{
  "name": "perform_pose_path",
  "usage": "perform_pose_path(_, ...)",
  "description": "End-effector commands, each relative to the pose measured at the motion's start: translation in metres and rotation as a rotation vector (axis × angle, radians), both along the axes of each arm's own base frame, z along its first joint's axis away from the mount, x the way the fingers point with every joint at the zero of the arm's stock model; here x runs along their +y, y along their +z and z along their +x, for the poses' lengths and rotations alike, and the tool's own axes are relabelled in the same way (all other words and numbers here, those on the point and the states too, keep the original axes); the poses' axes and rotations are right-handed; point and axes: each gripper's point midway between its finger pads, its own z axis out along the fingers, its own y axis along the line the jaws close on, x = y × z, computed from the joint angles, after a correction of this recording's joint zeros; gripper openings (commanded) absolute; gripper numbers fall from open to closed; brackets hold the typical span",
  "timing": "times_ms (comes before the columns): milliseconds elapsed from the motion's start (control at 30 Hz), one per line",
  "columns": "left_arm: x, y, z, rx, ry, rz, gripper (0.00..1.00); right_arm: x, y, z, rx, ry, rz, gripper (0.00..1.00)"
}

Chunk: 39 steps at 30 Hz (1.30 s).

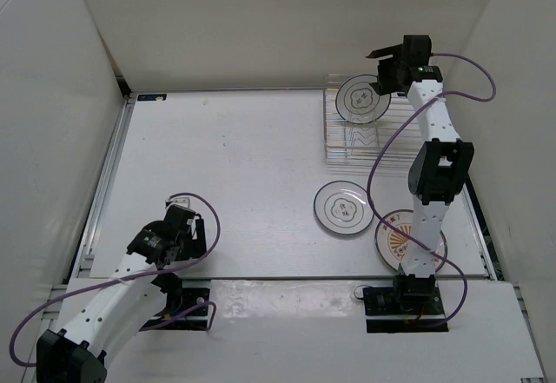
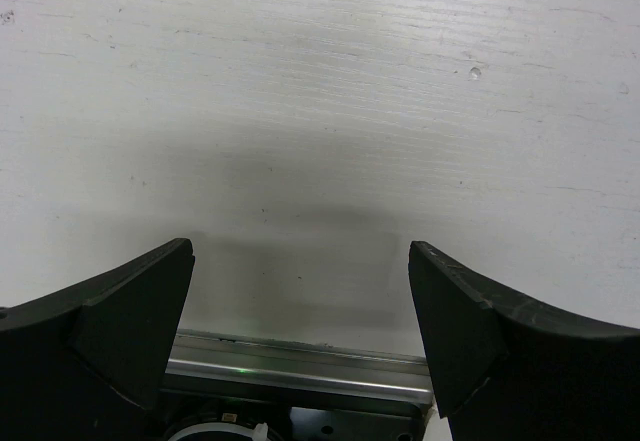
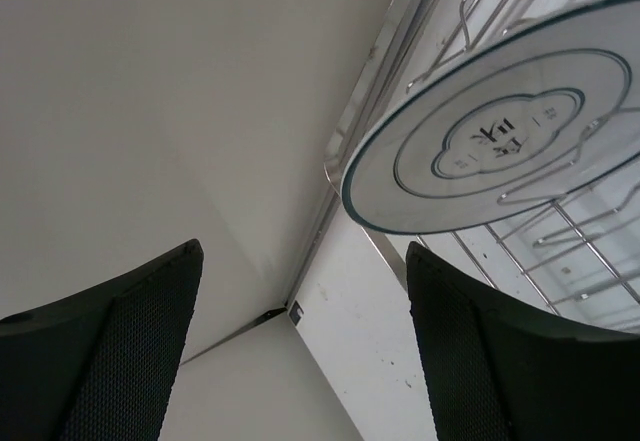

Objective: Unload the plates from the dish rack

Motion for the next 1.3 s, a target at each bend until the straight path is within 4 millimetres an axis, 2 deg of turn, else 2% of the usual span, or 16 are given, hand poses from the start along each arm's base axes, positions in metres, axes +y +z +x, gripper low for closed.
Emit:
perform_pose_path(0, 0.006, -0.002, -0.001, 0.000, 0.028, 0.024, 1.00, 0.000, 0.024, 0.021, -0.097, -0.010, 0.053, 0.84)
perform_pose_path(33, 0.006, -0.002, -0.001, -0.002, 0.029, 0.025, 1.00, -0.001, 0.021, 0.024, -0.095, -0.013, 0.056, 0.84)
perform_pose_path(67, 0.007, -0.002, -0.001, 0.002, 0.033, 0.027, 1.00, 0.000, 0.007, 0.029, -0.068, -0.023, 0.075, 0.84)
perform_pose_path(133, 0.007, -0.001, -0.001, -0.001, 0.035, 0.028, 1.00, 0.001, 0.006, 0.034, -0.077, -0.031, 0.093, 0.84)
perform_pose_path(167, 0.008, -0.002, -0.001, -0.002, 0.038, 0.029, 1.00, 0.004, -0.007, 0.038, -0.052, -0.035, 0.130, 0.84)
perform_pose_path(267, 0.008, -0.002, 0.000, -0.006, 0.047, 0.029, 1.00, 0.007, -0.016, 0.046, -0.051, -0.038, 0.183, 0.82)
perform_pose_path(367, 0.010, -0.001, -0.001, -0.007, 0.054, 0.037, 1.00, 0.009, -0.032, 0.047, -0.016, -0.035, 0.192, 0.81)
perform_pose_path(600, 0.012, -0.001, -0.001, -0.005, 0.063, 0.046, 1.00, 0.010, -0.050, 0.040, 0.032, -0.026, 0.189, 0.80)
perform_pose_path(633, 0.012, -0.001, -0.001, -0.004, 0.063, 0.050, 1.00, -0.008, -0.053, 0.041, 0.038, -0.051, 0.191, 0.78)
perform_pose_path(667, 0.012, -0.001, -0.001, -0.001, 0.063, 0.047, 1.00, -0.012, -0.055, 0.041, 0.042, -0.054, 0.194, 0.77)
perform_pose_path(1000, 0.013, -0.001, -0.002, 0.000, 0.067, 0.055, 1.00, -0.018, -0.066, 0.033, 0.074, -0.031, 0.210, 0.51)
perform_pose_path(1267, 0.013, -0.001, -0.002, 0.000, 0.068, 0.053, 1.00, -0.014, -0.054, 0.030, 0.052, 0.006, 0.243, 0.27)
